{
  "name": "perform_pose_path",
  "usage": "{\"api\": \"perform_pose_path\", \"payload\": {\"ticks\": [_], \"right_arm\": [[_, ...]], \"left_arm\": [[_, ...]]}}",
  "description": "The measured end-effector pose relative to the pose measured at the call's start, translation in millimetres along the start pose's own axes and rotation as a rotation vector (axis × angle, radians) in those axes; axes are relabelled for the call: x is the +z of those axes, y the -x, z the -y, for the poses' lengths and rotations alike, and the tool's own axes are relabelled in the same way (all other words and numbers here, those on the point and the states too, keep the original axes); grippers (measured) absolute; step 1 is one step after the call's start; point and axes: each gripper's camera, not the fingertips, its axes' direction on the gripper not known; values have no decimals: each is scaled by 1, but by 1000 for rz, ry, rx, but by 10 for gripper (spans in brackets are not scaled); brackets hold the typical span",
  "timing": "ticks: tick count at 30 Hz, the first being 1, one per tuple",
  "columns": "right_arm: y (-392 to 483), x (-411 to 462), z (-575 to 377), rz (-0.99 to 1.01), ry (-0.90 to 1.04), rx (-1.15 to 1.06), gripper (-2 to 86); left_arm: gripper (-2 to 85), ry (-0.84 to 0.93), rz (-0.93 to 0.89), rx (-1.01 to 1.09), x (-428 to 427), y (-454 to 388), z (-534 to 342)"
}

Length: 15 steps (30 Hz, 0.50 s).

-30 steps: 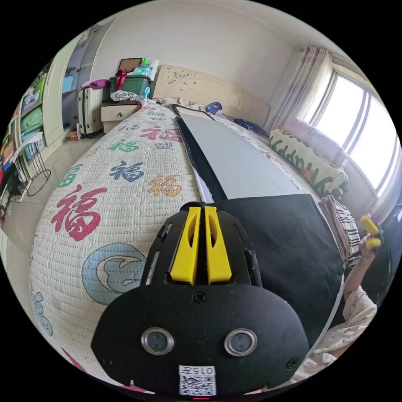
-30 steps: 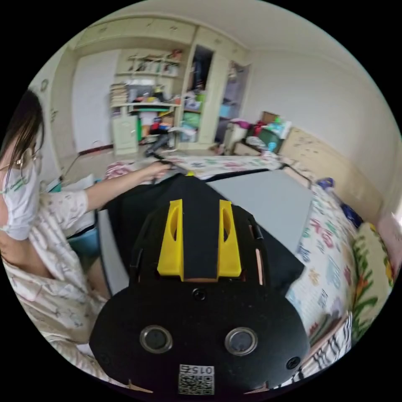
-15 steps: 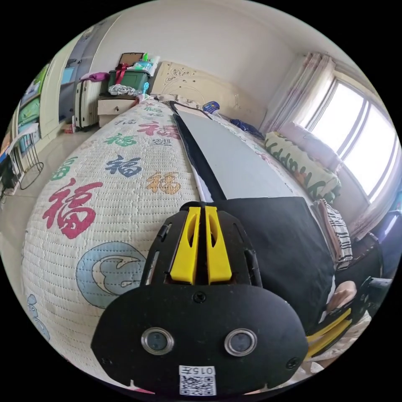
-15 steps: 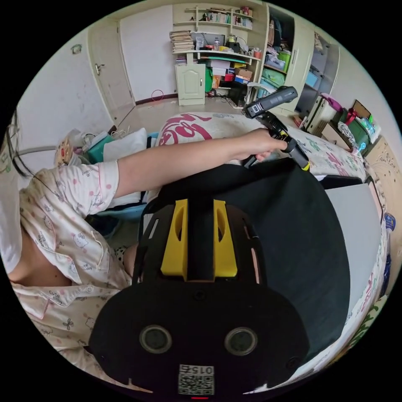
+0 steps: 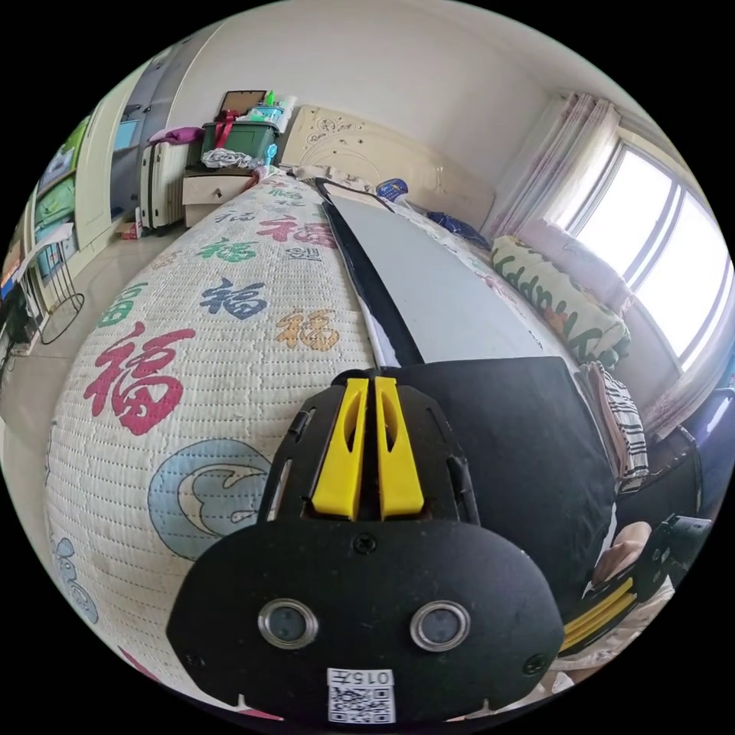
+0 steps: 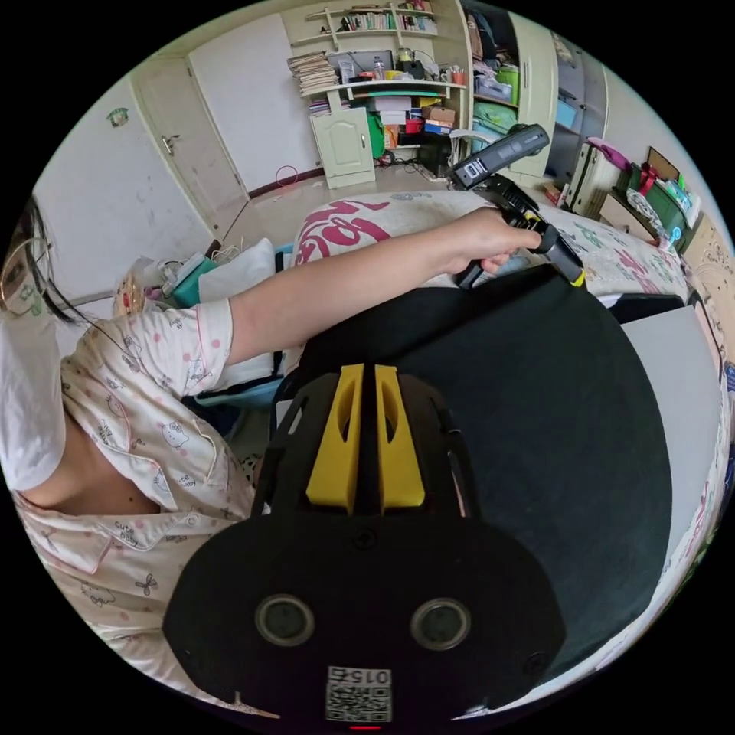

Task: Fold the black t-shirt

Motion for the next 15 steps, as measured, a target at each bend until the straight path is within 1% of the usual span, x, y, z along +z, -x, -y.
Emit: {"api": "perform_pose_path", "payload": {"ticks": [3,5,7,10,13,14,15], "right_arm": [[14,-20,-16,-1,-46,-28,62],[23,-49,-40,86,-103,-59,55],[26,-79,-70,69,-178,-40,68],[20,-136,-136,-104,-290,67,68],[8,-196,-215,-311,-411,290,63],[7,-216,-246,-382,-462,376,58],[7,-225,-260,-407,-483,411,56]], "left_arm": [[10,-11,-8,18,17,26,-20],[15,-34,-17,29,28,49,-41],[25,-61,-16,46,31,64,-59],[63,-135,43,86,32,85,-94],[81,-230,160,127,22,95,-128],[82,-269,149,151,13,93,-144],[82,-288,123,172,7,89,-153]]}}
